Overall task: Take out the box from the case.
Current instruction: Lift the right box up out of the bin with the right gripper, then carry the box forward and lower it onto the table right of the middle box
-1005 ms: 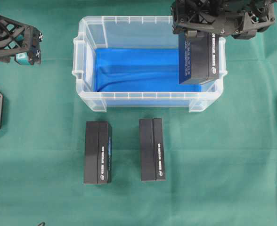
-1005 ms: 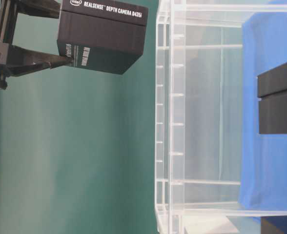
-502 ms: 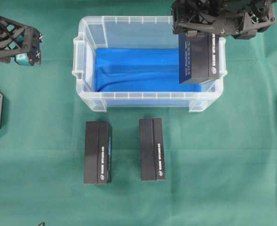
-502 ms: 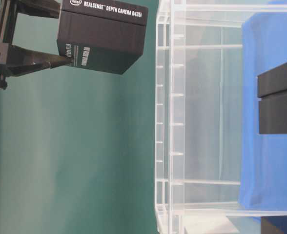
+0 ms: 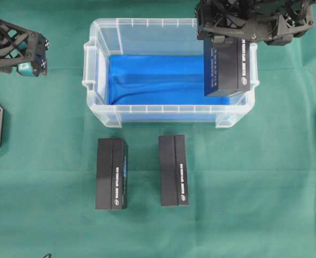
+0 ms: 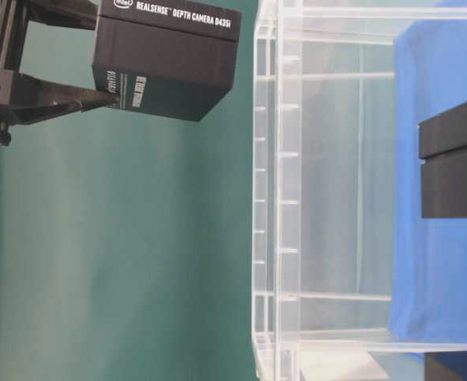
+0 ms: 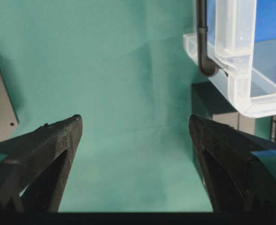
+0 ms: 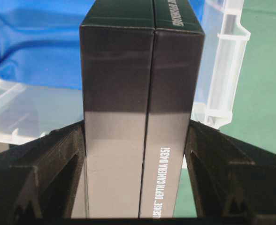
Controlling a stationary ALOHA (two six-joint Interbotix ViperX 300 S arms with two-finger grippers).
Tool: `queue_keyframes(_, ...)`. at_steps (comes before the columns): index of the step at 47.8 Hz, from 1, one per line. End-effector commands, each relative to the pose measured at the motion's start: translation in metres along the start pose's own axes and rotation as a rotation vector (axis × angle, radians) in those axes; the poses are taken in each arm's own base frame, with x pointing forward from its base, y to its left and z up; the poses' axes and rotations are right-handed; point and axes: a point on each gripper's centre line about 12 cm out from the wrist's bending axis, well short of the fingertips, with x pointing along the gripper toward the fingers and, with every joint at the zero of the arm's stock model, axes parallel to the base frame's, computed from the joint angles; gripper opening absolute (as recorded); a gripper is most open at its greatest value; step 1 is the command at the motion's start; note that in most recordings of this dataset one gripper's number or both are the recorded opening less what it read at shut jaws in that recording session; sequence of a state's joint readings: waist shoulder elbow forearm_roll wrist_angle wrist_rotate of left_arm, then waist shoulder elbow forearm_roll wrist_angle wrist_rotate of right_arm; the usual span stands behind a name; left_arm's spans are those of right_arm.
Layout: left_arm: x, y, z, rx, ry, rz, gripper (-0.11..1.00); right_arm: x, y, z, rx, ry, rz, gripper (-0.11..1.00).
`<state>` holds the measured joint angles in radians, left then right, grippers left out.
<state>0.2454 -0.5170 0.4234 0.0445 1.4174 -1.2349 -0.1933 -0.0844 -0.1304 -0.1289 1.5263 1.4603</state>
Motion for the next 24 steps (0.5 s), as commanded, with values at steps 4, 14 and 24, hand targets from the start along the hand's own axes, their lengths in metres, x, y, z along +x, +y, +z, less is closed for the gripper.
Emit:
queue_keyframes(4, -0.008, -0.004, 0.001, 0.001, -0.008, -0.031, 0.93, -0.022, 0.0, -0.002, -0.009, -0.007, 0.064, 0.65)
queue_keyframes(14, -0.008, -0.004, 0.001, 0.001, -0.008, -0.031, 0.93, -0.026, 0.001, -0.026, -0.066, 0.012, 0.075, 0.65)
queue_keyframes(24, -0.008, -0.004, 0.0, 0.006, -0.008, -0.029, 0.93, -0.031, 0.001, -0.059, -0.13, 0.023, 0.073, 0.65)
